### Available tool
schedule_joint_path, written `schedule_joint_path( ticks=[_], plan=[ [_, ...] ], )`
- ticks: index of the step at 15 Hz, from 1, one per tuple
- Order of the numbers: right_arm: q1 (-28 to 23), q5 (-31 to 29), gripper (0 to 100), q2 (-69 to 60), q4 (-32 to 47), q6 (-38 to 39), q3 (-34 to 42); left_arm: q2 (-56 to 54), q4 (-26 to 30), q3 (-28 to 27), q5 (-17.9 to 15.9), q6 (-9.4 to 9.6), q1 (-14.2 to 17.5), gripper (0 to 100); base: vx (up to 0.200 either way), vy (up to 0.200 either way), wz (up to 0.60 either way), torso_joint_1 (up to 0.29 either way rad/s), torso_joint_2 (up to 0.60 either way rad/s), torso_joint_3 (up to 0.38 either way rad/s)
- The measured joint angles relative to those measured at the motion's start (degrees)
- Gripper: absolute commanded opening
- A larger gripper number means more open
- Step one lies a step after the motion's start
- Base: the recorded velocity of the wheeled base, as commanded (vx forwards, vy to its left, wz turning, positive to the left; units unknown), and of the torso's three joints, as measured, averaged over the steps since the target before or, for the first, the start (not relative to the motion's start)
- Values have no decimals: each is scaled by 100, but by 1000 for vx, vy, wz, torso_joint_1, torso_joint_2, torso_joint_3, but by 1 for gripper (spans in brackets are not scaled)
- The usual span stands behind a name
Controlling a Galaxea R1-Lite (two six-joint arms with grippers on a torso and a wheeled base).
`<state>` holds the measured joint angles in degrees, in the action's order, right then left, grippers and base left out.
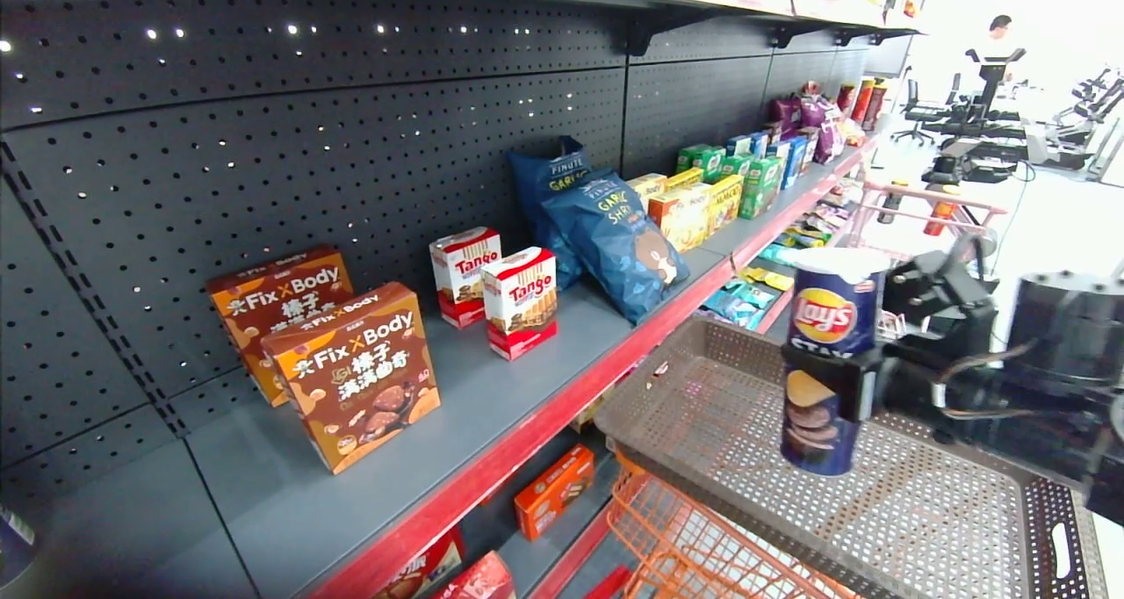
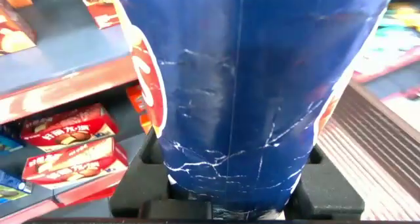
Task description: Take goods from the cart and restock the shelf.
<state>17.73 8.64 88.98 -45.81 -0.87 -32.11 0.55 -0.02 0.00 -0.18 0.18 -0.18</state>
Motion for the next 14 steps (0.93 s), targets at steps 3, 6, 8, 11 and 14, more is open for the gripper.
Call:
schedule_joint_path(
  ticks=[3, 6, 8, 11, 14],
  plan=[
    [-561, -28, 0, -1685, 301, 89, 1224, 0, 0, 0, 0, 0, 0, 100, 0, 0, 0, 0, 0, 0],
    [-1246, -405, 0, -2922, 1135, 118, 1916, 0, -5, 0, 0, 0, 0, 100, 0, 0, 0, 0, 0, 0],
    [-1420, -1142, 0, -3309, 1481, -6, 2007, 0, 0, 0, 0, 2, 0, 100, 0, 0, 0, 0, 0, 0],
    [-1123, -1228, 0, -3534, 1552, -57, 1897, 0, 2, 0, 0, 0, -2, 100, 0, 0, 600, 1, 1, 1],
    [-847, -1203, 0, -3680, 1570, -90, 1840, 0, 2, 0, 2, 0, 0, 100, 0, 0, 600, 5, 2, 2]
  ],
)
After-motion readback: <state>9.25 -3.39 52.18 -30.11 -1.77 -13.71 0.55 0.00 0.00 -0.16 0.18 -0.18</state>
